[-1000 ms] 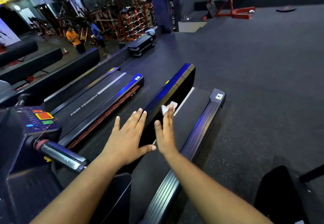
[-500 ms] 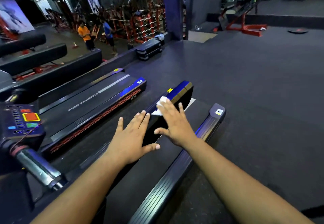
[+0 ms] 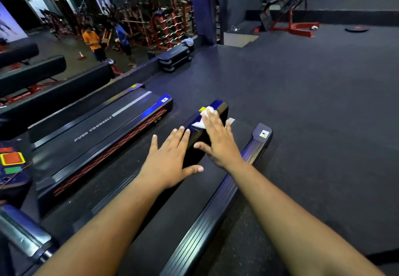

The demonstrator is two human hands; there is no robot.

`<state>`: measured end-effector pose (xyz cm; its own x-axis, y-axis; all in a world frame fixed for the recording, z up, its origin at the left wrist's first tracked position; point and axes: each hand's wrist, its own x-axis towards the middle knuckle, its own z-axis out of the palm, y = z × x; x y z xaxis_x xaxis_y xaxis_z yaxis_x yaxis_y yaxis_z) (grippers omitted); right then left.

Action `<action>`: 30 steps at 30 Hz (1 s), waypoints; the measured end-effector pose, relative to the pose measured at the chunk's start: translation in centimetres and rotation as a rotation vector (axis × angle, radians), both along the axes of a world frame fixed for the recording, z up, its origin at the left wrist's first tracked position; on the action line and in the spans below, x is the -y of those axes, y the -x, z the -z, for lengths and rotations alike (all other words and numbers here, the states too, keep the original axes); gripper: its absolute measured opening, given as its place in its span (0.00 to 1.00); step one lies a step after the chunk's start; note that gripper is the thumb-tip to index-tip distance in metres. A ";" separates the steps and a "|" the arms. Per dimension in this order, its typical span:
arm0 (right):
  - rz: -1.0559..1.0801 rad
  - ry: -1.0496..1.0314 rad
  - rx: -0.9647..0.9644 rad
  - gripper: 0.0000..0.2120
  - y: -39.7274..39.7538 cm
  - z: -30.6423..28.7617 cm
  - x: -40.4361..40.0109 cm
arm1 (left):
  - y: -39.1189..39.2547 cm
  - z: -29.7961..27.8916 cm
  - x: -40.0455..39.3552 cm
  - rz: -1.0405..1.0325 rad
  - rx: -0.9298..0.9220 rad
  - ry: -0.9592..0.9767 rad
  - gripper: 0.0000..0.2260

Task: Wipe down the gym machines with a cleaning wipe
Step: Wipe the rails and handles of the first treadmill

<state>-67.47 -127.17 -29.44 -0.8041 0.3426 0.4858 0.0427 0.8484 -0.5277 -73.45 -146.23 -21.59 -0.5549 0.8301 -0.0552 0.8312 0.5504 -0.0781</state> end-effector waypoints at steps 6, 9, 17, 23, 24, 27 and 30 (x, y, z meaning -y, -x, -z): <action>0.132 0.546 -0.051 0.57 1.9 -1.1 -4.6 | 0.7 0.0 -2.7 0.033 -0.007 0.011 0.50; 0.085 0.756 -0.095 0.45 1.9 -0.2 -4.8 | 0.8 0.2 -3.5 0.018 0.006 0.004 0.50; 0.034 1.424 -0.229 0.47 0.6 4.8 0.7 | 0.8 0.2 -3.4 0.025 -0.032 0.004 0.50; -0.033 1.032 -0.205 0.42 -1.6 3.4 7.0 | 0.1 0.5 -0.9 0.067 -0.103 -0.036 0.50; -0.046 0.966 -0.207 0.45 -1.6 3.6 8.4 | 0.0 0.5 -0.1 0.066 -0.102 -0.023 0.51; -0.023 0.908 -0.254 0.45 -1.9 4.7 12.1 | 0.1 0.3 2.9 0.066 -0.052 0.009 0.54; -0.003 0.887 -0.311 0.38 -1.5 6.0 13.8 | 0.2 0.2 5.6 0.073 0.018 -0.004 0.54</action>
